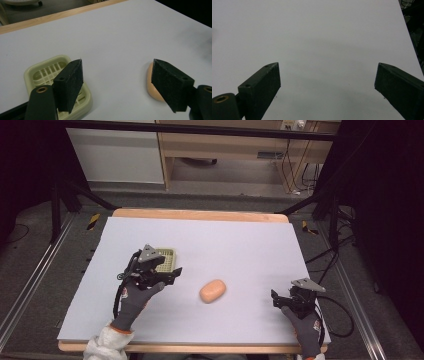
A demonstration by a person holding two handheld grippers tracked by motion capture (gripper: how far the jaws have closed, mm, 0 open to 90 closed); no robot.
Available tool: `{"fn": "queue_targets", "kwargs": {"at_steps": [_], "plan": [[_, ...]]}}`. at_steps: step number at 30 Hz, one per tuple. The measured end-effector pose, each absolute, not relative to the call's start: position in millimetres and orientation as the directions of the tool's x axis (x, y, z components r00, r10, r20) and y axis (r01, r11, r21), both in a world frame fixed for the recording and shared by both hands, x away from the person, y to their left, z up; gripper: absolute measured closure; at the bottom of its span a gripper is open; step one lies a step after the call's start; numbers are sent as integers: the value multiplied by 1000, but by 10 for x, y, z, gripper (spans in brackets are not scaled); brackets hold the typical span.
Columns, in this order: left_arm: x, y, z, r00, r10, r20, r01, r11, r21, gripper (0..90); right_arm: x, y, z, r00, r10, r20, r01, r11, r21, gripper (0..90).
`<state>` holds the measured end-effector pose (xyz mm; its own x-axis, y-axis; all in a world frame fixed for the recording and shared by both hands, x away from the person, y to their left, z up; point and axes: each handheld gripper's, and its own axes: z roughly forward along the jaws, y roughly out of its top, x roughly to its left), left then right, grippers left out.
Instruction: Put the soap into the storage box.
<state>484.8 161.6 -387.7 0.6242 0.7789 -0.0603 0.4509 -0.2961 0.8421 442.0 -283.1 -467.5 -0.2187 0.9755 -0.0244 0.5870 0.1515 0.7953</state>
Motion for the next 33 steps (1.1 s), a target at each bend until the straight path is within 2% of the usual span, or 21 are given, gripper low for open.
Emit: {"fn": "queue_targets", "kwargs": {"at_steps": [19, 33], "plan": [[4867, 1162, -3944, 701, 713, -16, 448, -424, 787, 242, 4448, -2819, -4670, -219, 975, -24, 595, 153, 789, 70], [4872, 926, -4054, 730, 684, -9, 452, -472, 757, 235, 4449, -2810, -4672, -227, 974, -26, 595, 159, 788, 70]]}}
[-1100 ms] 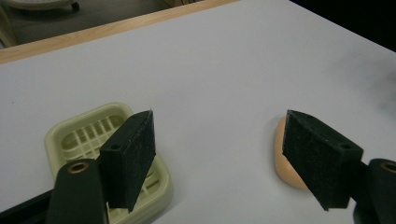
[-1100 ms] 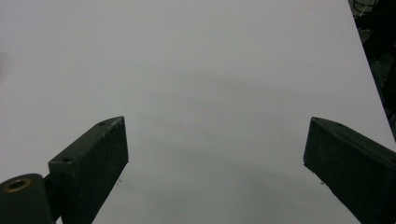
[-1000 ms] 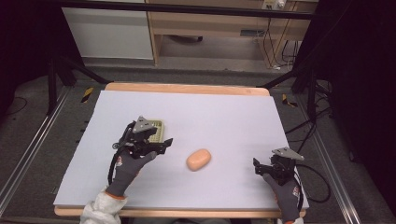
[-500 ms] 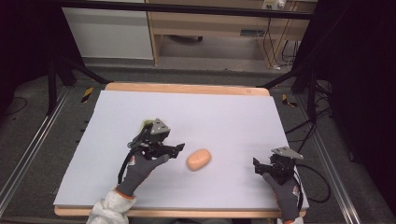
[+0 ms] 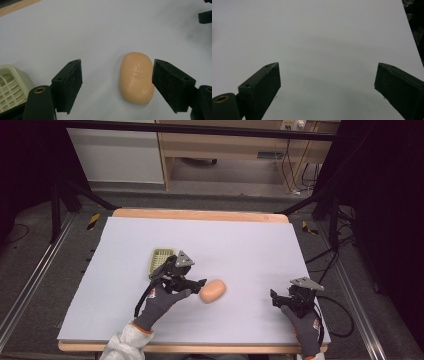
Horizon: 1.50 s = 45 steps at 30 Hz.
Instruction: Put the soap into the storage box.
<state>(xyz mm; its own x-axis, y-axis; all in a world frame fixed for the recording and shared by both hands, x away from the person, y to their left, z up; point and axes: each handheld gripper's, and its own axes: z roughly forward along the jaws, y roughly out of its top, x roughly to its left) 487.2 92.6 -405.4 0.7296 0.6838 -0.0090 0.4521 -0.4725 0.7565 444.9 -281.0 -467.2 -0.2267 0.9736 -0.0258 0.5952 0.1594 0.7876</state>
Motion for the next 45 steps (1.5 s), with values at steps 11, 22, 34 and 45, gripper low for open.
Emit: {"fn": "queue_targets", "kwargs": {"at_steps": [11, 22, 34, 45], "plan": [[4859, 742, -4167, 748, 664, -1, 455, -511, 729, 229, 4447, -2800, -4669, -227, 974, -20, 602, 156, 783, 71], [4866, 593, -4253, 769, 639, 4, 454, -550, 701, 221, 4451, -2797, -4674, -226, 974, -22, 609, 159, 777, 72], [4878, 470, -4346, 783, 622, 8, 454, -579, 677, 216, 4447, -2800, -4668, -230, 973, -16, 604, 155, 782, 75], [4884, 387, -4430, 793, 609, 14, 458, -611, 646, 213, 4451, -2798, -4672, -234, 972, -17, 606, 160, 779, 74]]}}
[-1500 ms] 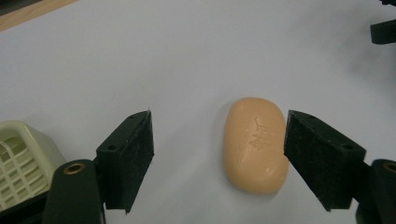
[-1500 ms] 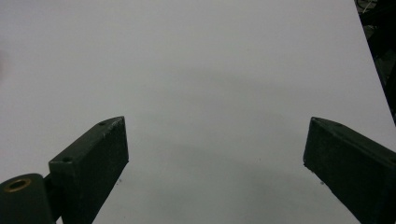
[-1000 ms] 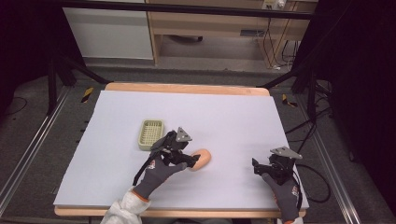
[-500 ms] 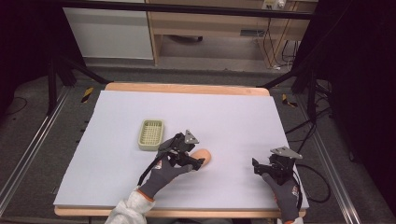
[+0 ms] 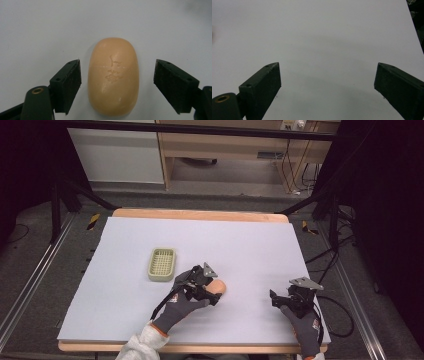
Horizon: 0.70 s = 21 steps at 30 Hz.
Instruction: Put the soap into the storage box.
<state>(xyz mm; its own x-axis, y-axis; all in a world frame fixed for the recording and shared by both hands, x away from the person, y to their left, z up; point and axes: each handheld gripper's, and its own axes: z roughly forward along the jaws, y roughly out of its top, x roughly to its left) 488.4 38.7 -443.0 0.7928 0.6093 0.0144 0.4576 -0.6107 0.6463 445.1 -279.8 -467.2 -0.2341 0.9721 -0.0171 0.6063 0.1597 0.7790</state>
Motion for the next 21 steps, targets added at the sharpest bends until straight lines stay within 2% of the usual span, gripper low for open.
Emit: {"fn": "queue_targets", "kwargs": {"at_steps": [21], "plan": [[4960, 291, -4595, 793, 607, 50, 468, -660, 588, 258, 4460, -2786, -4685, -241, 970, -19, 613, 167, 773, 74]]}}
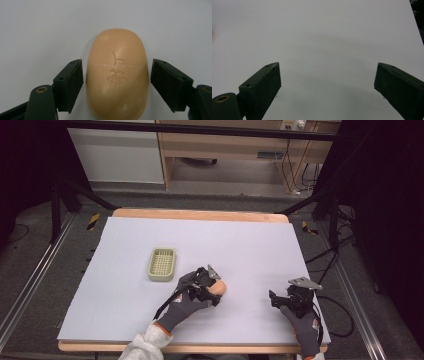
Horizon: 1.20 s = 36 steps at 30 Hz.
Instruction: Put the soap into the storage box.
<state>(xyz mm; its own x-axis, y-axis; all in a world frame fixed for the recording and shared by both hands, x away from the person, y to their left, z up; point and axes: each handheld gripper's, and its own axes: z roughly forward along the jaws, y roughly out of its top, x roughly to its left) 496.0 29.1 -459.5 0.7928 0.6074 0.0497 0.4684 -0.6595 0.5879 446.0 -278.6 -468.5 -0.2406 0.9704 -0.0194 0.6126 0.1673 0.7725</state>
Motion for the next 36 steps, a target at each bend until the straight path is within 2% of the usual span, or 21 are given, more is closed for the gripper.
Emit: {"fn": "queue_targets", "kwargs": {"at_steps": [16, 36], "plan": [[5025, 285, -4658, 804, 594, 26, 480, -674, 562, 309, 4463, -2778, -4689, -238, 971, -19, 619, 167, 767, 74], [5026, 263, -4639, 806, 591, 37, 481, -690, 541, 317, 4464, -2777, -4691, -240, 971, -19, 622, 168, 765, 73]]}}
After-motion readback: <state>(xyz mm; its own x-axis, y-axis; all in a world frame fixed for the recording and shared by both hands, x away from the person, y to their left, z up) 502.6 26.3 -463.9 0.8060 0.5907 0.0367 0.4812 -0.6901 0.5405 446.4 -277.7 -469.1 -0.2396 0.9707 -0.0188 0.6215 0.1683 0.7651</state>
